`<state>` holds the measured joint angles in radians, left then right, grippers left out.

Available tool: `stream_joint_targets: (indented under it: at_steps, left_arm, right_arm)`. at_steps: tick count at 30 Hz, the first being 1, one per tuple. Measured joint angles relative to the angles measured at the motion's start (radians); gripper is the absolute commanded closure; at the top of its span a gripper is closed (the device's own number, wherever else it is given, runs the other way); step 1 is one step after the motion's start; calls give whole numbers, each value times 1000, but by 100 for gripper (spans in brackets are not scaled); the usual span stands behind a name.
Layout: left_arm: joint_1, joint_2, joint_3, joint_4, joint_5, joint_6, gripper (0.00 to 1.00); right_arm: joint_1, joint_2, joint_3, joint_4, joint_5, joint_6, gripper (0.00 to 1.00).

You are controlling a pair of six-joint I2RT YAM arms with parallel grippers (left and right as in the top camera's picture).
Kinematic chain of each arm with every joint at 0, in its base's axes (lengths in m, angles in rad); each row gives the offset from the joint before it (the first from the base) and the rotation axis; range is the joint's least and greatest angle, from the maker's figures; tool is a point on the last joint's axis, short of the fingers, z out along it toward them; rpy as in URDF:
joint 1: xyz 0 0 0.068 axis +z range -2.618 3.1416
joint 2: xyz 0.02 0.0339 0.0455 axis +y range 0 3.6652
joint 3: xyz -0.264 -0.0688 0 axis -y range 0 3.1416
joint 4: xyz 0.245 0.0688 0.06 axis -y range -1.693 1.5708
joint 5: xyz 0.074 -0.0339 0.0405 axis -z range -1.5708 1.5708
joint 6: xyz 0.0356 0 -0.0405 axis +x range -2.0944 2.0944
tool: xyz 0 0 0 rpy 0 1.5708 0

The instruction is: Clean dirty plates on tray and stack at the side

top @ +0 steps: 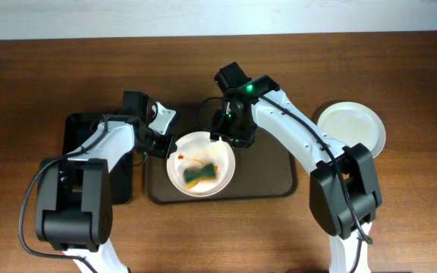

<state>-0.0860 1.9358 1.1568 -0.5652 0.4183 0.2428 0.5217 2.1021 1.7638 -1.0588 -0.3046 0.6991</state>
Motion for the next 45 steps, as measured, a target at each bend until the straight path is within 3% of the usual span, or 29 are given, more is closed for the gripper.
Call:
stream_joint_targets:
  at_steps: [7,10,14,16,22,26,28,30,33,39,45]
  left_arm:
    - [1,5,0,5,35,0,100]
    - [1,6,0,5,43,0,100]
    - [1,6,0,8,46,0,100]
    - [1,6,0,9,46,0,100]
    - [1,7,0,9,46,0,100]
    - [1,8,0,10,47,0,100]
    - [1,8,0,10,47,0,100]
    - [1,8,0,10,47,0,100]
    - [1,8,0,10,47,0,100]
    - [1,8,0,10,47,0,100]
    - [1,8,0,10,48,0,100]
  right_arm:
    - [43,24,0,8,-4,50,51]
    - [68,33,0,4,-24,60,59]
    - [77,33,0,-78,-37,-5,57]
    - [77,33,0,-123,-34,-79,47]
    - [77,33,0,-237,-22,-442,46]
    - [77,33,0,-198,-14,-594,49]
    - [77,33,0,-165,-12,-532,59]
    - [77,33,0,-163,-11,-391,63]
    - [78,33,0,-167,-32,-178,50]
    - [85,33,-2,-163,-188,224,52]
    - [98,33,-5,-158,-289,465,30]
